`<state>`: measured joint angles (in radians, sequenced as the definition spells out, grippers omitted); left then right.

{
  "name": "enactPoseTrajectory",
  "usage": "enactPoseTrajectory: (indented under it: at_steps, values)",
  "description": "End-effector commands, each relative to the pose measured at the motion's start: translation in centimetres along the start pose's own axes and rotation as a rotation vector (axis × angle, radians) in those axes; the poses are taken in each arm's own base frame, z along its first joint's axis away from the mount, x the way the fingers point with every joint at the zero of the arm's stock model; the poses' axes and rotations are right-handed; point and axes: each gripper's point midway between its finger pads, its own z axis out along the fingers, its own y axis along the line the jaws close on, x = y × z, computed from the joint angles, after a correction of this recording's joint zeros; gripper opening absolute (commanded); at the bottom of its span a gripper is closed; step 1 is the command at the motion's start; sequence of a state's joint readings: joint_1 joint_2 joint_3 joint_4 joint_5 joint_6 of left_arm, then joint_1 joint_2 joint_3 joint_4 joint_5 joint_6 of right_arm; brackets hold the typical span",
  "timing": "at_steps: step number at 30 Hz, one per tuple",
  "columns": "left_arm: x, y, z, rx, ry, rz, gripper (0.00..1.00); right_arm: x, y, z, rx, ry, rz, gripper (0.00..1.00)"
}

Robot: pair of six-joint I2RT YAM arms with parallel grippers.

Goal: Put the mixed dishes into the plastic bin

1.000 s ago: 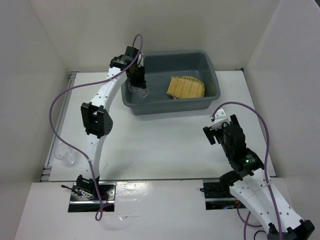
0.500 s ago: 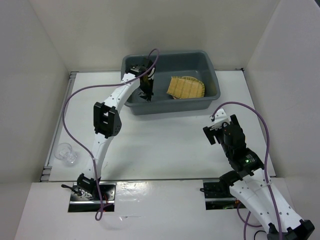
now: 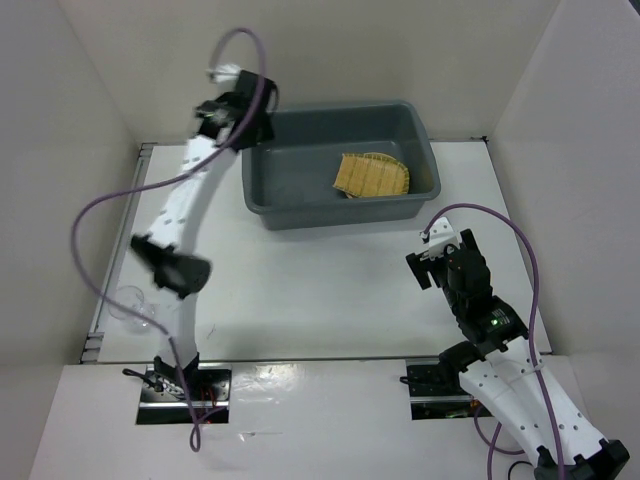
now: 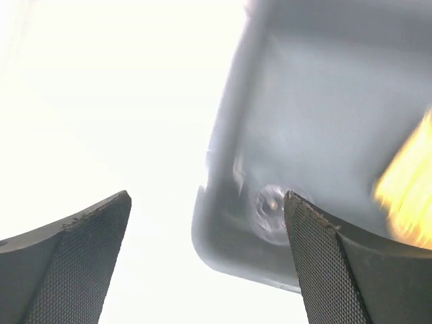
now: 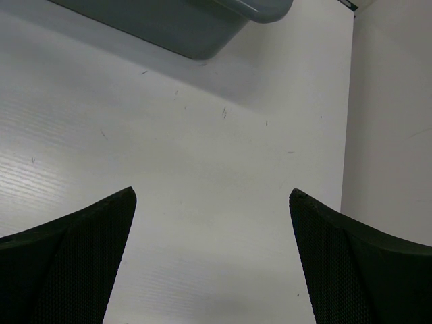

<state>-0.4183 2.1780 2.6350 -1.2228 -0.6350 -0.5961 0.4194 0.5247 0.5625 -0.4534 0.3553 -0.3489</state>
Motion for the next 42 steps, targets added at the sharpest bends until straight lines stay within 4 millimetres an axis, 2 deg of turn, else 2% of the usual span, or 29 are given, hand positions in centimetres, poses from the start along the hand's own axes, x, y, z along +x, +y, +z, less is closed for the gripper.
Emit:
enactPoseTrajectory:
  at_steps: [1,2,3,4,5,6,8,9,12,14,17,20,27,28,34,38,41,42]
  values:
    - [-4.0,15.6,-9.0,-0.383,-0.287,-0.428,1.00,-1.5,-0.3,0.0,0.021,-0.067,0.037,0.98]
    - [-4.0,18.8,-12.0,-0.344,-0.317,-0.519,1.00,-1.5,-0.3,0.0,0.021,-0.067,0.037,0.98]
    - [-3.5,21.8,-11.1,-0.373,-0.325,-0.615,1.00,-1.6,-0.4,-0.2,0.024,-0.075,0.040,0.98]
    - [-1.3,22.3,-10.2,-0.330,-0.256,-0.660,1.00,-1.6,-0.4,-0.2,0.024,-0.075,0.040,0.98]
    - [0.7,24.1,-11.0,-0.326,-0.238,-0.711,1.00,-1.6,-0.4,-0.2,0.024,-0.075,0.040,0.98]
    - [5.9,26.4,-8.1,-0.434,-0.115,-0.699,1.00,-1.6,-0.4,-0.2,0.024,-0.075,0.040,0.98]
    - [11.5,27.6,-6.7,-0.498,0.041,-0.711,1.00,-1.7,-0.2,-0.2,0.016,-0.079,0.037,0.98]
    - [15.9,28.9,-5.8,-0.588,0.144,-0.673,1.00,-1.7,0.1,0.0,0.002,-0.074,0.033,0.98]
    - [20.4,31.5,-5.9,-0.744,0.215,-0.707,1.00,-1.7,0.1,0.0,0.002,-0.074,0.033,0.98]
    - [22.5,32.5,-5.4,-0.779,0.268,-0.720,1.00,-1.6,0.2,0.1,-0.001,-0.066,0.030,0.98]
    - [24.3,33.4,-4.9,-0.799,0.321,-0.771,1.00,-1.6,0.2,0.1,-0.001,-0.066,0.030,0.98]
    - [23.9,33.7,-4.9,-0.772,0.311,-0.797,1.00,-1.6,0.2,0.1,-0.001,-0.066,0.030,0.98]
    - [25.2,33.8,-3.5,-0.755,0.385,-0.781,1.00,-1.6,0.2,0.1,-0.001,-0.066,0.030,0.98]
    - [24.8,33.9,-2.7,-0.733,0.363,-0.794,1.00,-1.4,0.3,0.2,-0.003,-0.058,0.027,0.98]
    - [26.8,34.4,-0.1,-0.723,0.439,-0.765,1.00,-1.2,0.3,0.2,-0.006,-0.050,0.023,0.98]
    - [28.0,33.8,1.9,-0.666,0.510,-0.753,1.00,-1.2,0.3,0.2,-0.006,-0.050,0.023,0.98]
    - [27.8,33.2,2.7,-0.620,0.527,-0.741,0.91,-1.2,0.3,0.2,-0.006,-0.050,0.023,0.98]
    - [27.8,33.2,2.7,-0.620,0.527,-0.741,0.71,-0.9,0.5,0.3,-0.008,-0.042,0.020,0.98]
